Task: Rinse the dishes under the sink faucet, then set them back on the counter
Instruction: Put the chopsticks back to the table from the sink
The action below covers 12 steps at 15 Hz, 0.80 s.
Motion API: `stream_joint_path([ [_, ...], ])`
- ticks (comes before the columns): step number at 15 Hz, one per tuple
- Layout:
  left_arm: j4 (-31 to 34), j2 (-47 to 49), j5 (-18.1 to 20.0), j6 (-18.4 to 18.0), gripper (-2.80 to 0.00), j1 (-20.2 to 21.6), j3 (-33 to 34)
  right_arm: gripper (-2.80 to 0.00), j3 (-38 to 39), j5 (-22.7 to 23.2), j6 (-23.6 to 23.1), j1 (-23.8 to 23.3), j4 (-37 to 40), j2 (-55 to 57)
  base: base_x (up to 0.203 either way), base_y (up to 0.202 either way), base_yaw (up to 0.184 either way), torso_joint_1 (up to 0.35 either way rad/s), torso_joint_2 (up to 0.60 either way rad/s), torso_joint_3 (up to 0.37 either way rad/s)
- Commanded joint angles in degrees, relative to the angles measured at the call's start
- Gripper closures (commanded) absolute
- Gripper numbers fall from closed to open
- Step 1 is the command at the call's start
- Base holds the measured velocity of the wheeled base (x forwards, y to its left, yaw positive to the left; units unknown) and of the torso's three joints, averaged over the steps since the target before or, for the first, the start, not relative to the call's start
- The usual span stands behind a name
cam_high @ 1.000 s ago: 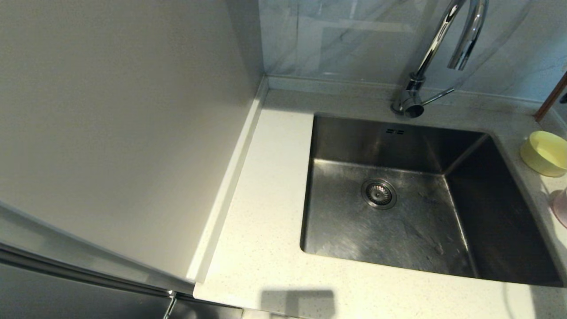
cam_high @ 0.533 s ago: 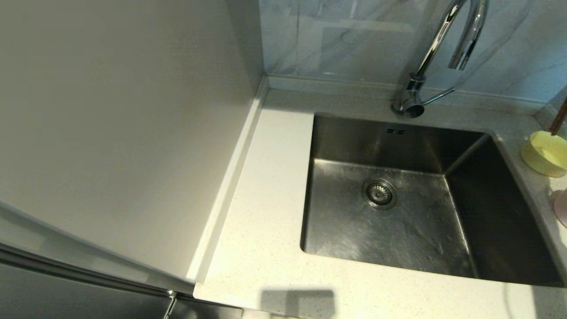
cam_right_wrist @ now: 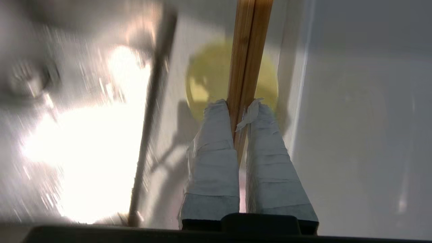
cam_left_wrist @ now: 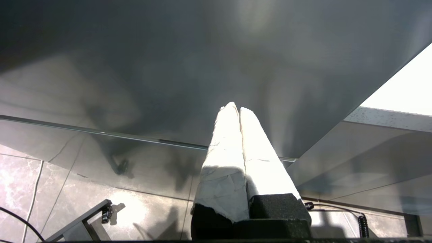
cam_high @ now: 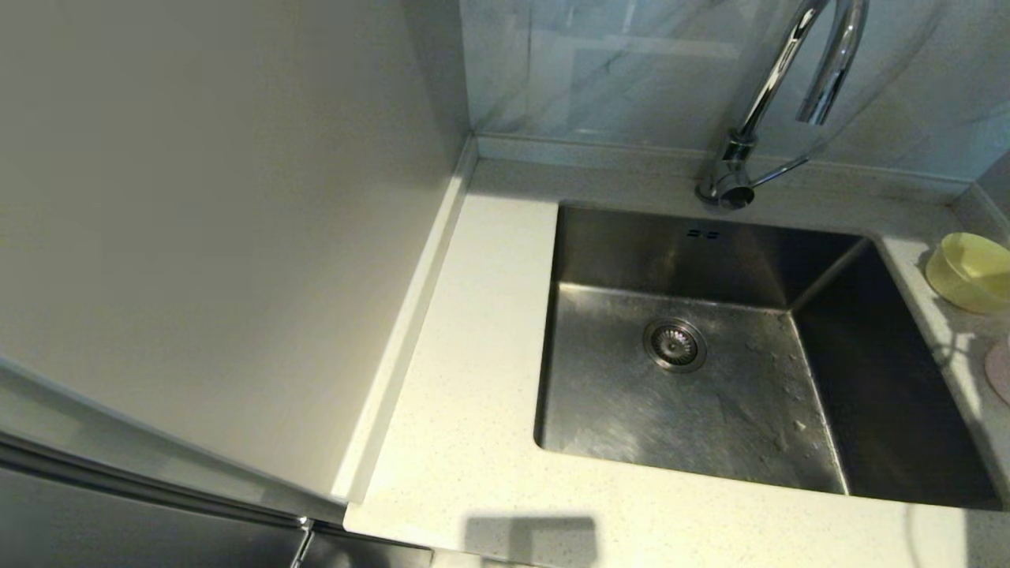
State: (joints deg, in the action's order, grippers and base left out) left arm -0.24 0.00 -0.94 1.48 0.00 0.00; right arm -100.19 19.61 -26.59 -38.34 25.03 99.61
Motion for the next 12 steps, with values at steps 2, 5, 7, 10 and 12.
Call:
stream_joint_path([
  [2,0.0,-0.2,0.0,0.0,0.00,0.0,0.0,0.00,-0.4,0.3,-6.2,-2.2,0.8,2.8,0.000,0.000,0.000,0.000,0.00,0.000],
  [5,0.0,-0.2,0.0,0.0,0.00,0.0,0.0,0.00,0.0,0.2,-12.6,-3.6,0.8,4.7,0.000,0.000,0.000,0.000,0.00,0.000],
  [7,0.0,-0.2,0.0,0.0,0.00,0.0,0.0,0.00,0.2,0.1,-19.8,-5.4,0.9,5.6,0.000,0.000,0.000,0.000,0.00,0.000],
  [10,0.0,-0.2,0.0,0.0,0.00,0.0,0.0,0.00,0.2,-0.1,-21.7,-5.9,4.7,5.7,0.000,0.000,0.000,0.000,0.00,0.000],
  [12,0.0,-0.2,0.0,0.0,0.00,0.0,0.0,0.00,0.1,-1.7,-21.7,-5.2,7.7,5.4,0.000,0.000,0.000,0.000,0.00,0.000],
])
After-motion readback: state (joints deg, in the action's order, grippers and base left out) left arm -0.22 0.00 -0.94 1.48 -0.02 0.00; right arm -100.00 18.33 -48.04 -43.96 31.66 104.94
